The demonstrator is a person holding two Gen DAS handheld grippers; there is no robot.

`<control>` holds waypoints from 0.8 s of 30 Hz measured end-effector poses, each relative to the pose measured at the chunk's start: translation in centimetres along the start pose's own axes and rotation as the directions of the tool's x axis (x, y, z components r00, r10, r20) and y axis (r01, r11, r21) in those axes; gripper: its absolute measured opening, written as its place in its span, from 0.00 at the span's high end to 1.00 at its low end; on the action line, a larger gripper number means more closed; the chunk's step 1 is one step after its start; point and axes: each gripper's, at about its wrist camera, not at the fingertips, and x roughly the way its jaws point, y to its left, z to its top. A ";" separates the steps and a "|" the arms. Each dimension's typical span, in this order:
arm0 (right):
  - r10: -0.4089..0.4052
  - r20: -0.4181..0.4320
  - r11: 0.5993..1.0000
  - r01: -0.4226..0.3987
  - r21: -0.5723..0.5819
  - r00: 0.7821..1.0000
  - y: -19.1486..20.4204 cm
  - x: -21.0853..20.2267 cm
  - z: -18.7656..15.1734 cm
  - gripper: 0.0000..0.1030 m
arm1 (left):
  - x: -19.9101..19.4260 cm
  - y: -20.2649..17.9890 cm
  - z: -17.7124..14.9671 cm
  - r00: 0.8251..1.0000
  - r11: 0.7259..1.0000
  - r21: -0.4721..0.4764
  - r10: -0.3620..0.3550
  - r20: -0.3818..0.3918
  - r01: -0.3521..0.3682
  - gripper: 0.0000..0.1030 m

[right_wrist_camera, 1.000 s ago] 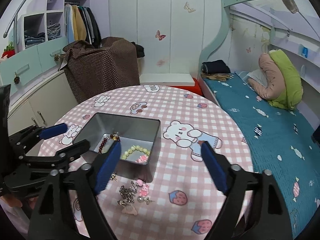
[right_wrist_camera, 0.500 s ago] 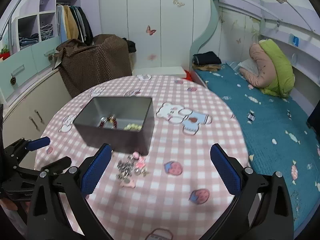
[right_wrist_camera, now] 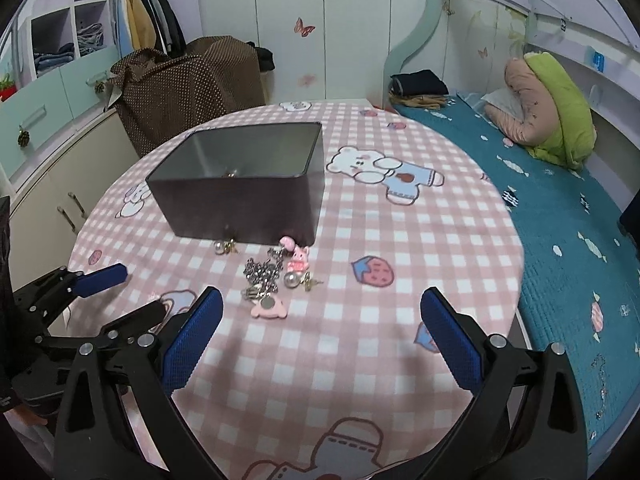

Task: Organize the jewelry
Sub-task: 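Move the left gripper back toward the pink bunny charm, then grasp the small pink charm with the left gripper while the right gripper approaches the silver charms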

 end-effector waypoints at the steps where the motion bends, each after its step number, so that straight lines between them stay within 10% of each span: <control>1: -0.001 -0.002 1.000 0.001 -0.002 1.000 0.0 0.1 -0.1 0.07 | 0.2 0.0 -0.1 1.000 1.000 0.000 -0.007 -0.004 0.007 0.49; 8: 0.002 -0.008 1.000 -0.002 -0.009 1.000 0.1 0.4 -0.3 0.07 | 0.4 -0.3 -0.1 1.000 1.000 0.011 -0.013 0.016 0.013 0.80; 20: 0.044 -0.016 0.998 -0.045 -0.042 0.999 0.8 0.7 -0.7 0.08 | 0.3 -0.3 -0.3 1.000 1.000 -0.008 -0.005 0.025 0.005 0.86; 24: 0.083 -0.029 0.995 -0.085 -0.059 0.996 1.3 1.0 -0.8 0.25 | 0.1 0.2 0.0 0.999 1.000 -0.027 0.014 0.036 -0.013 0.86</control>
